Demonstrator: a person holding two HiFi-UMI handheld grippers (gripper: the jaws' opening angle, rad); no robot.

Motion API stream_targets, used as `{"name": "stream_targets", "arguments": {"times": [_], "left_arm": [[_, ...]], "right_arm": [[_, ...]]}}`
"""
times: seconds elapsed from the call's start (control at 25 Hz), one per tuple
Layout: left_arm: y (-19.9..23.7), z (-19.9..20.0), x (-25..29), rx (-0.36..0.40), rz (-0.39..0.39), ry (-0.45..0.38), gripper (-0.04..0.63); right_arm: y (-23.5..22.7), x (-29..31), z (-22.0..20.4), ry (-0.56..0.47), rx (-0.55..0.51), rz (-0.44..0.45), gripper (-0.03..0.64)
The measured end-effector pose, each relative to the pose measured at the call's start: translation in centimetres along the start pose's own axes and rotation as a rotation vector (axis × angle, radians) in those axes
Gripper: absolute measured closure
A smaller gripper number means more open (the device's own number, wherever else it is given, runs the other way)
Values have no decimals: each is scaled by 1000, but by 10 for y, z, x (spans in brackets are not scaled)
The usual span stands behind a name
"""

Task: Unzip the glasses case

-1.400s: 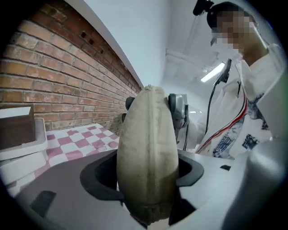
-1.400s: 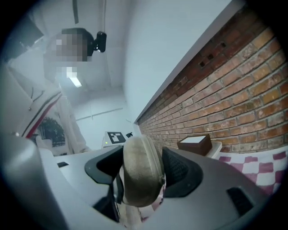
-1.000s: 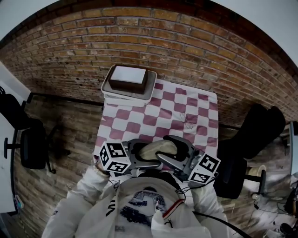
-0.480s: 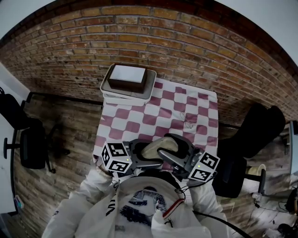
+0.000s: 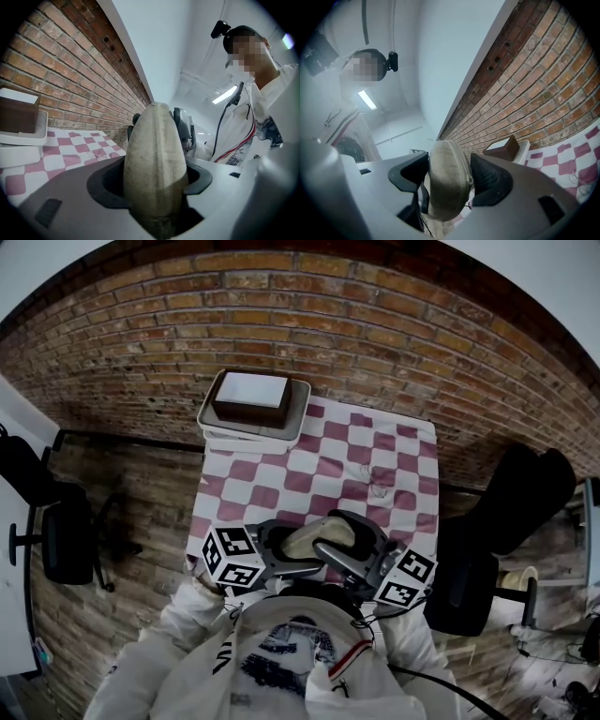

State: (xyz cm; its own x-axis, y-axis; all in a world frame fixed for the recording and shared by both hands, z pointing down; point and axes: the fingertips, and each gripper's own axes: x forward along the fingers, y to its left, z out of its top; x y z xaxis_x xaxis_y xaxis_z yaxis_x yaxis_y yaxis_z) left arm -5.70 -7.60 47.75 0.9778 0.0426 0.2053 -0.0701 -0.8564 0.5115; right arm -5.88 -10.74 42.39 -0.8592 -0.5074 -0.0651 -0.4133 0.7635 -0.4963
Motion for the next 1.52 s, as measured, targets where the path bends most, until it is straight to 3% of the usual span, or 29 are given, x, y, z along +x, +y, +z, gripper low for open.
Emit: {"name": "stream_targets", "arguments": {"times": [0.52,1.08,1.16,1.36,1.52], "left_arm": [[8,26,26,83,45,81,302],[17,60,55,157,202,187,302],[15,62,58,151,211,185,302],[7,68,68,136,241,173,302],[2,68,81,127,251,167,302]], "right_arm": [[-21,-41,34,-8,-98,-52,331],[-60,-117,56,-71,-123,-79,331],[-65,-122,53,-56,-189,-126,331],[-70,-123,47,22,-470,-259,335],[-69,-128,55,-27,-515,-320,412]]}}
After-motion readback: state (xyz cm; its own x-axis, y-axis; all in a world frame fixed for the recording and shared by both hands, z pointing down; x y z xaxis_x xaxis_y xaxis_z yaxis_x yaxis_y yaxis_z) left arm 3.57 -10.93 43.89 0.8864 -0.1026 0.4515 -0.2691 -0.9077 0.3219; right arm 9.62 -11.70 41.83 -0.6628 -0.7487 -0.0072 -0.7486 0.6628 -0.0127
